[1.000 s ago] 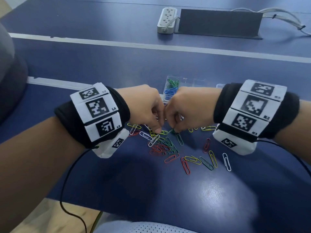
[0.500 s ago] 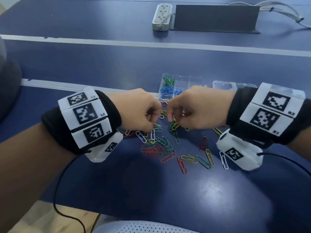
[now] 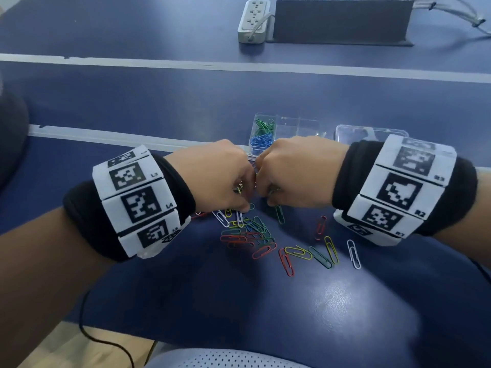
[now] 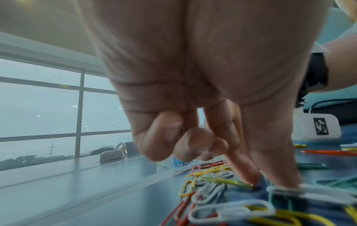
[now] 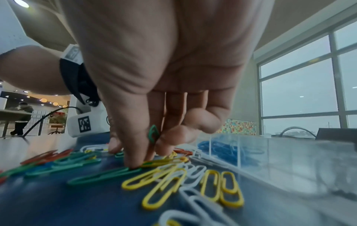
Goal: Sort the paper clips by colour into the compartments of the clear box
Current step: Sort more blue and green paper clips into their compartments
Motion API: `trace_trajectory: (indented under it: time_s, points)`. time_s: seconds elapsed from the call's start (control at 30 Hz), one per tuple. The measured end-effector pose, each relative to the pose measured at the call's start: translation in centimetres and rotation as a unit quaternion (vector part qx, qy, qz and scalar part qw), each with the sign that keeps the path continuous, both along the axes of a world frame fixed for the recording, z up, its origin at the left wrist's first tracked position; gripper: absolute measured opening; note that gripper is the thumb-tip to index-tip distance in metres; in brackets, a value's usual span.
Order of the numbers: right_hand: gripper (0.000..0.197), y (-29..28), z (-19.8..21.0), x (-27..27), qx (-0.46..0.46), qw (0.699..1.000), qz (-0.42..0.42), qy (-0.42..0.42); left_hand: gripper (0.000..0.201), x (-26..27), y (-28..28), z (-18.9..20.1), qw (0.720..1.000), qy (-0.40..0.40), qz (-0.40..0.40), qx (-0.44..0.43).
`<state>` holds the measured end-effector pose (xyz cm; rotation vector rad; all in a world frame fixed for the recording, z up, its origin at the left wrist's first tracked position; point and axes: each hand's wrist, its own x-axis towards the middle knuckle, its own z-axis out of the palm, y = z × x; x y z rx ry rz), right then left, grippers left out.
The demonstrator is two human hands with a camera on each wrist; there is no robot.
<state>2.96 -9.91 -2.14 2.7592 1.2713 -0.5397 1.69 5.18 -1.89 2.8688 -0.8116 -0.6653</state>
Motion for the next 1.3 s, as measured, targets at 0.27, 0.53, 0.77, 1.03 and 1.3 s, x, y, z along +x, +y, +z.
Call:
trace_trajectory:
  time_s: [0.27,0.53,0.77,1.03,1.3]
  points:
    - [0.011,-0.7,-0.1,0.3,-0.011,1.000,-0.022,-0.014,0.006,-0.8,-0.5,-0.5,0.999,-0.026,-0.021,0.035]
    - [0.033,-1.9,0.7,1.0,0.071,0.997,-0.032,0.018,0.009,-0.6,0.1,0.5,0.996,-0.029,0.049,-0.065]
    - [0.022,-1.8,0.6,-0.4,-0.002,0.998,0.033,0.052,0.023,-0.9,1.2,0.7,0.980,0.071,0.109,-0.153]
    - [0.019,-2.0,0.5,-0.8,-0.034,0.998,0.045,0.025,0.008,-1.5,1.9,-0.1,0.982,0.130,0.089,-0.106]
    - [0.025,-1.7,0.2,-1.3,-0.023,0.999,0.041,0.012,0.015,-1.9,2.5,-0.7,0.999,0.033,0.028,-0.019]
